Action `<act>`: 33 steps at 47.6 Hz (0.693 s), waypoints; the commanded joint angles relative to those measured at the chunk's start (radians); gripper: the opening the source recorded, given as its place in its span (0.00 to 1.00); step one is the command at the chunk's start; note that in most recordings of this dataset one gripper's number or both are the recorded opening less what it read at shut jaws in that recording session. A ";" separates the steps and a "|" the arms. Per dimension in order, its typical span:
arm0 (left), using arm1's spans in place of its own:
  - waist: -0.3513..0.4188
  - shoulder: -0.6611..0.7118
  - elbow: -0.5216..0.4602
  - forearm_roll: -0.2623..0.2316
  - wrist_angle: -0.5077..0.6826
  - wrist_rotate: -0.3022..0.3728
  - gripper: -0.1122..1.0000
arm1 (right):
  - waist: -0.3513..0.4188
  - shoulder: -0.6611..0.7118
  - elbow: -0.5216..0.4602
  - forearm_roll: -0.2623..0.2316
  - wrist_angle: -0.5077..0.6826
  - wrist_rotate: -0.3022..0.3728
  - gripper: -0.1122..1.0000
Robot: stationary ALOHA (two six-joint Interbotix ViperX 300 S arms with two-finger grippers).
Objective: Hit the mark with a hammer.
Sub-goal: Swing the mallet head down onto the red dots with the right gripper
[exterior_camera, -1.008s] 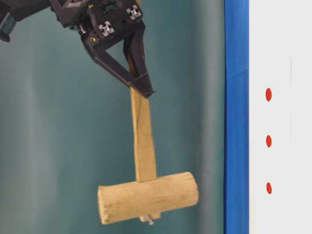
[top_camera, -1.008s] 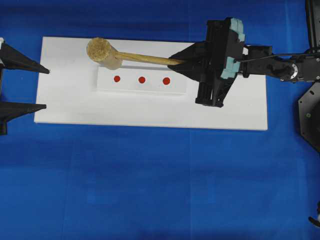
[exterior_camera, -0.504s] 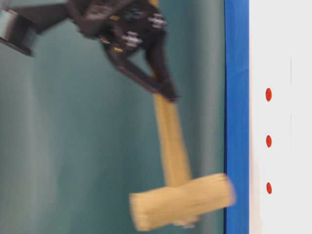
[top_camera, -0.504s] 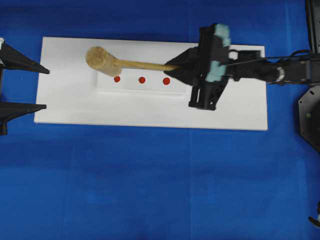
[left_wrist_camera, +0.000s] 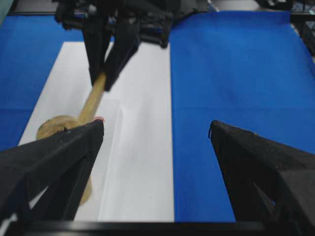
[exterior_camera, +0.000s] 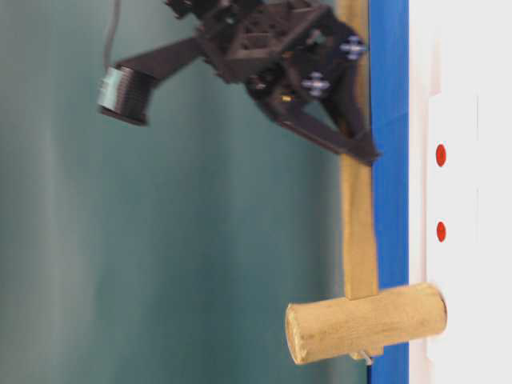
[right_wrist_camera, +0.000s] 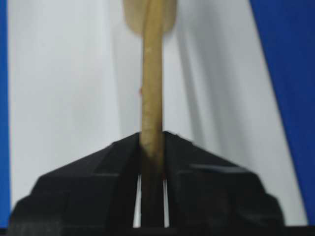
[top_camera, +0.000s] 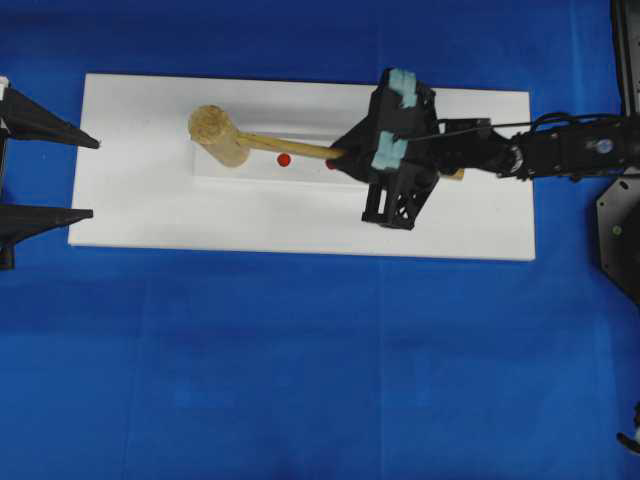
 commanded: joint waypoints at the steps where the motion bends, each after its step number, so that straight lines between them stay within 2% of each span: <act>1: 0.002 0.008 -0.012 -0.002 -0.005 -0.002 0.91 | 0.000 -0.067 -0.014 -0.008 -0.005 -0.002 0.13; 9: 0.002 0.008 -0.011 -0.002 -0.003 -0.002 0.91 | 0.011 -0.192 0.006 -0.017 -0.003 -0.005 0.13; 18: 0.000 0.008 -0.011 -0.002 -0.003 -0.002 0.91 | 0.012 -0.319 0.087 -0.021 -0.031 -0.005 0.13; 33: 0.008 0.008 -0.011 -0.002 -0.008 -0.002 0.91 | 0.015 -0.362 0.137 -0.020 -0.035 0.000 0.13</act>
